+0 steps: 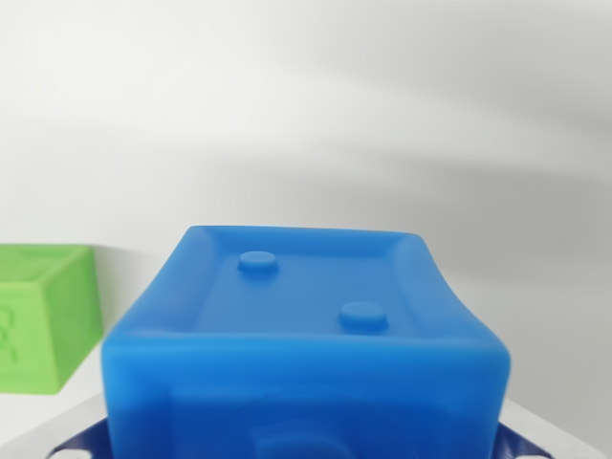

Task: Stack cube

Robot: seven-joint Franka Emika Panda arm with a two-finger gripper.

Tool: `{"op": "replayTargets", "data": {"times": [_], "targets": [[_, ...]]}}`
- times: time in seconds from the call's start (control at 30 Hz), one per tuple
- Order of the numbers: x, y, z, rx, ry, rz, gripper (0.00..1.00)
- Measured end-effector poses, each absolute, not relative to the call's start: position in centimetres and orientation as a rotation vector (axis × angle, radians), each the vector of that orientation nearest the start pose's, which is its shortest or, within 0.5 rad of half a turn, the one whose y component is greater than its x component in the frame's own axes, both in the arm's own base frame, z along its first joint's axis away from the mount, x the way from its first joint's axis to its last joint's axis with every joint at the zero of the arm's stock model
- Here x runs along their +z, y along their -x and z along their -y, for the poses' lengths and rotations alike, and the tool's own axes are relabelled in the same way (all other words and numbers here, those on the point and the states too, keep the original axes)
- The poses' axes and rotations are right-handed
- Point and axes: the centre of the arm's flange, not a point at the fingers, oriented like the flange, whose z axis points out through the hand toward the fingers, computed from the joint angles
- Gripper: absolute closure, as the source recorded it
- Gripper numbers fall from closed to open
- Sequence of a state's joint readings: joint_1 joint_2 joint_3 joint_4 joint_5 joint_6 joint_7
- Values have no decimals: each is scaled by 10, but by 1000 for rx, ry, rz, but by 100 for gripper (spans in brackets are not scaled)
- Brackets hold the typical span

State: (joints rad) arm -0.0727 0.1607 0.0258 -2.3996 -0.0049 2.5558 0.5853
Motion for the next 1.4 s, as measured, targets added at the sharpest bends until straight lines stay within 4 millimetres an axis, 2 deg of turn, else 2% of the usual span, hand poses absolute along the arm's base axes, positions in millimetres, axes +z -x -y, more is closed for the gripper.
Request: {"op": "replayTargets", "data": {"times": [1.4], "targets": [[260,-455,-49,7,2989,-974,100]]}}
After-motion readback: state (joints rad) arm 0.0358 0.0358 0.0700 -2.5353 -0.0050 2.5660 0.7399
